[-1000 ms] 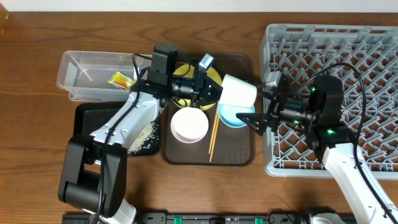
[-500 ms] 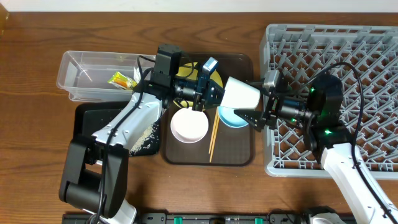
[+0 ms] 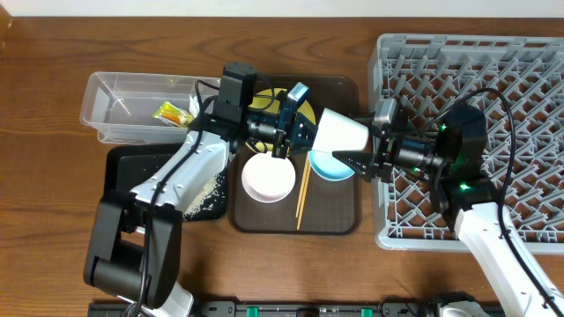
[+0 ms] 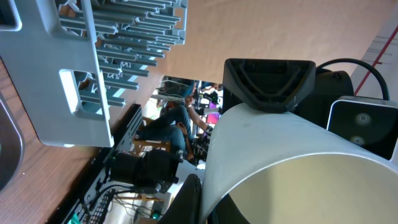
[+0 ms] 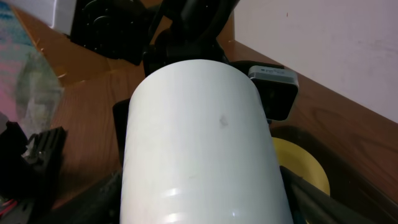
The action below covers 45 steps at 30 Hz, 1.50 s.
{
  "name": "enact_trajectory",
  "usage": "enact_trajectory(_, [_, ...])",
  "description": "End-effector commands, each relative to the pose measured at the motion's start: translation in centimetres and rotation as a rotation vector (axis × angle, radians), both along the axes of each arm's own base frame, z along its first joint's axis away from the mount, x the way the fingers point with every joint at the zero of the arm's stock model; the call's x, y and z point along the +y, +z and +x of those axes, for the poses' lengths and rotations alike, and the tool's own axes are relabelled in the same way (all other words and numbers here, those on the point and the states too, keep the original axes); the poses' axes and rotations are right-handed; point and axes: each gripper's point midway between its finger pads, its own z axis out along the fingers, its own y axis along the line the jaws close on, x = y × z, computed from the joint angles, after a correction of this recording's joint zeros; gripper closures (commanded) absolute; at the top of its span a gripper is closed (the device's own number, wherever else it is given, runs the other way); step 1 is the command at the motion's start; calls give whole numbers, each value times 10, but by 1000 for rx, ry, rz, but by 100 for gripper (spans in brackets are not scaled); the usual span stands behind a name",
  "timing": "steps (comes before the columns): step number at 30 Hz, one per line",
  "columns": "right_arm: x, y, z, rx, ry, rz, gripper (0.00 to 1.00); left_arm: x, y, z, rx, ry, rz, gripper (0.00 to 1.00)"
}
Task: Sort waste into correct bins and load items into the dishwasher rack
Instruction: 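Lift the cup toward the right gripper and grasp it with right, then release the cup from the left gripper and pull the left arm back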
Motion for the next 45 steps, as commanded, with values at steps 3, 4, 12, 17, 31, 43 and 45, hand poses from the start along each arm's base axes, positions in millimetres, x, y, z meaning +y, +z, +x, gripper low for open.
enact_trajectory(3, [3,5,0,-21,14,0,30,-1,8,-2,-17,-21,-22,93])
enact_trajectory(4, [3,5,0,-21,14,0,31,-1,9,-1,-25,-21,-25,93])
enact_trajectory(12, [3,4,0,-14,14,-2,41,-2,9,2,-48,-9,-24,92])
enact_trajectory(17, [3,4,0,-11,13,-2,42,-2,9,2,-50,-9,-24,90])
enact_trajectory(31, [-17,-27,16,135,-145,-79,57,10,-51,58,-405,265,288,54])
enact_trajectory(43, [-80,-57,31,317,-472,-201,69,75,-87,62,-525,331,677,54])
enact_trajectory(45, [-92,-53,29,347,-526,-205,74,90,-81,59,-554,350,750,54])
